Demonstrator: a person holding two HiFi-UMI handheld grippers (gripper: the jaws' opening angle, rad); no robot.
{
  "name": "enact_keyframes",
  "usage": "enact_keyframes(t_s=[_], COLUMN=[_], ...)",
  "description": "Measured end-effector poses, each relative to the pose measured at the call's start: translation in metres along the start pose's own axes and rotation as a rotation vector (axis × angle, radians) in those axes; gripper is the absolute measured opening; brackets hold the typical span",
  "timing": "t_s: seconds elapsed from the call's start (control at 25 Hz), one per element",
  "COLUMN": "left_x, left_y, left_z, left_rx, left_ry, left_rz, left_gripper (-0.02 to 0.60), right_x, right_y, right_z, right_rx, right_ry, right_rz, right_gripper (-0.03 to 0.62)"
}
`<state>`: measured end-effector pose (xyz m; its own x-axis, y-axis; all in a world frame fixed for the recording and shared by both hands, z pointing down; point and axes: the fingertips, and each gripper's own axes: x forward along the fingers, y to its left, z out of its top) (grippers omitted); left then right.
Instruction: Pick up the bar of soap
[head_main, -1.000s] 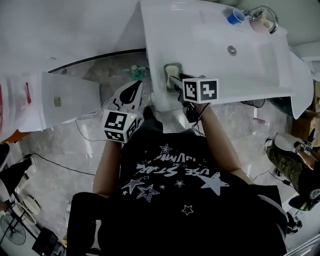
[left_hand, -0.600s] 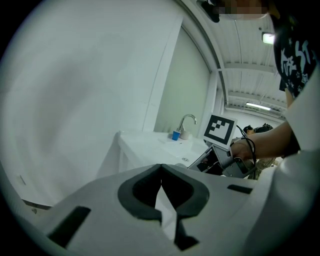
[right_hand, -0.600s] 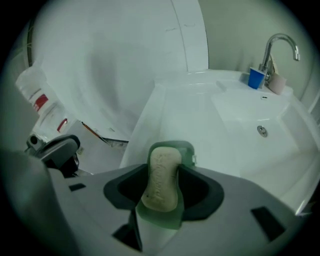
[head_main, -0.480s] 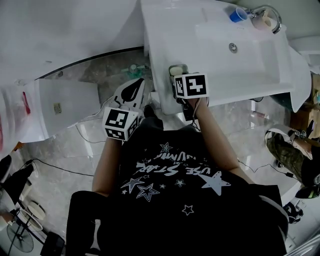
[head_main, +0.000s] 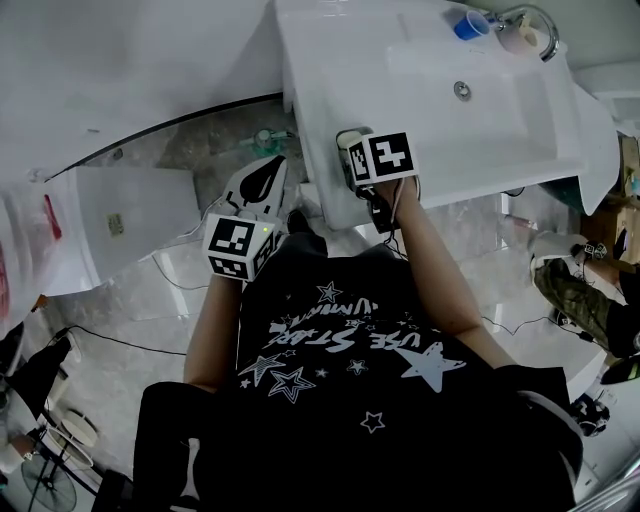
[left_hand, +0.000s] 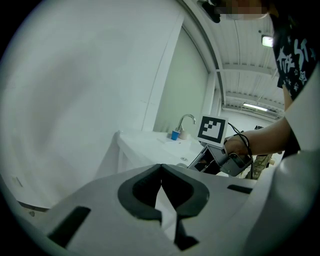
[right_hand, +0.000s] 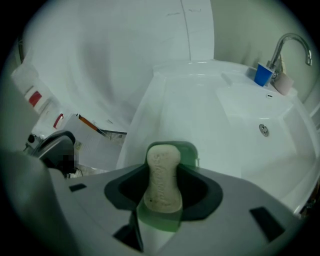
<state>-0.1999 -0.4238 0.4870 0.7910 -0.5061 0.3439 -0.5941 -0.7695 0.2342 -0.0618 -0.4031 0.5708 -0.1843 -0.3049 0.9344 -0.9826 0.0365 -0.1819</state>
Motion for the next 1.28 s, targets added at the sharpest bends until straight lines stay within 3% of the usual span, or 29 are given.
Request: enact_keyframes(t_s=[0.24, 0.56, 0.8, 1.04, 1.28], left_x=[-0.005, -0.012, -0.017, -0.01, -0.003], left_y=[0.001, 0.002, 0.002, -0.014, -0.036], left_z=[0.006, 0.012, 0.015, 0.024, 0.03], left_rx=[0.0, 0.006, 0.018, 0.026, 0.045], left_ry=[-0.006, -0.022, -0.027, -0.044, -0.05], left_rz=[0.017, 0.049, 0.068, 0.084, 0.099], left_gripper=[0.009, 0.009, 0.009, 0.009, 0.009], right_x=[-0.002, -0.009, -0.028, -0.055, -0.083], right_y=[0.001, 0.009, 0.01, 0.004, -0.005], right_z=[0.004, 0.013, 0.023, 0.037, 0.041], right_rx=[-0.055, -0.058, 0.0, 0.043, 0.014], right_ry=[-0.041, -0.102, -0.192, -0.372, -0.535], right_rz=[-0.02, 0.038, 0.137, 0.297, 0.401], right_gripper=[0.184, 0.183, 0.178, 0.175, 0.173])
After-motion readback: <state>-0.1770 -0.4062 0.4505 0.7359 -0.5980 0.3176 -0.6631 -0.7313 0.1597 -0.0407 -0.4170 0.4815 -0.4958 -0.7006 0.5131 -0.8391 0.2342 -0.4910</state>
